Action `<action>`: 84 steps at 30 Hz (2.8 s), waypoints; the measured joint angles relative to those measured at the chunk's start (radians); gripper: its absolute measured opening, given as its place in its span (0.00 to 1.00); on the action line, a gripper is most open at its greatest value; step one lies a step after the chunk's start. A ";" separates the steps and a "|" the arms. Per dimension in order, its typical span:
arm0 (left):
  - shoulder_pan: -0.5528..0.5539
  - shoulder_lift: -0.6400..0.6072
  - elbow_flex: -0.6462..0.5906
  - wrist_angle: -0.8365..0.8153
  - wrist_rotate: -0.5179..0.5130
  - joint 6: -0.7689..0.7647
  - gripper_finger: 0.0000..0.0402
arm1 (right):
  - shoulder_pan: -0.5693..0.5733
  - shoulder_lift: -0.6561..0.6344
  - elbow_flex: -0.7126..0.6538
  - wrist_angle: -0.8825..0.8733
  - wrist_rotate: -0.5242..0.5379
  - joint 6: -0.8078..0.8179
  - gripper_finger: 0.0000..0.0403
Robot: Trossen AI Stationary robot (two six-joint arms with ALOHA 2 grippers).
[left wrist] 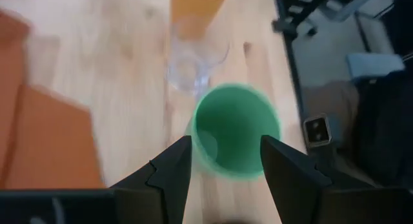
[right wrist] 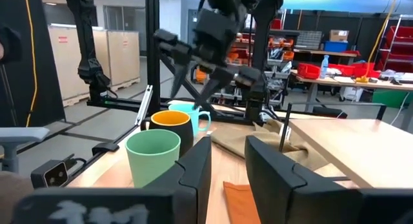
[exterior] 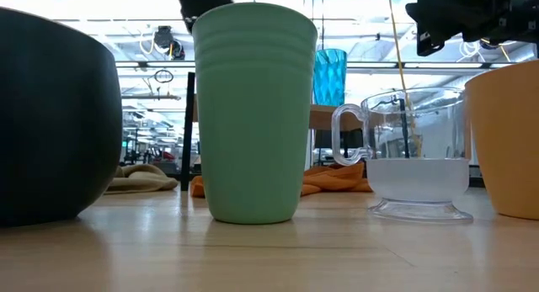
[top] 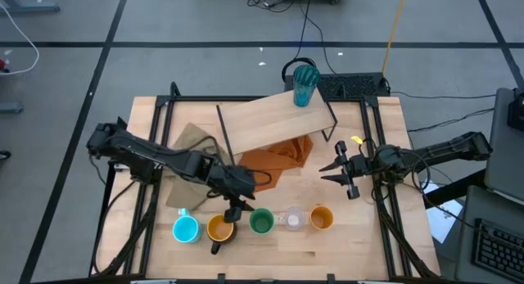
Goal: Stack small to large cups/mugs on shelf
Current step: Put the green cup on the shelf
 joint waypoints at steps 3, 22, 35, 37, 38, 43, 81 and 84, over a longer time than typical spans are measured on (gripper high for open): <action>-0.006 0.038 0.000 -0.027 0.019 -0.001 0.46 | 0.000 0.000 0.000 0.006 0.000 0.000 0.21; -0.013 0.104 0.002 0.020 0.008 -0.054 0.46 | 0.000 -0.008 0.000 -0.006 0.000 0.001 0.21; -0.014 0.137 0.000 0.015 0.008 -0.080 0.46 | 0.000 -0.009 0.000 -0.025 0.000 0.001 0.21; -0.014 0.136 0.000 0.020 0.008 -0.082 0.46 | 0.000 -0.009 0.000 -0.025 0.000 0.001 0.21; -0.014 0.136 0.000 0.021 0.008 -0.082 0.46 | 0.000 -0.009 0.000 -0.025 0.000 0.001 0.21; -0.014 0.136 0.000 0.020 -0.001 -0.082 0.46 | 0.000 -0.009 0.000 -0.029 0.000 0.001 0.21; -0.006 0.185 0.000 0.079 0.060 -0.066 0.46 | 0.000 -0.009 0.000 -0.034 -0.002 0.001 0.21; -0.006 0.185 0.000 0.080 0.060 -0.051 0.46 | 0.000 -0.009 0.000 -0.041 -0.003 0.001 0.21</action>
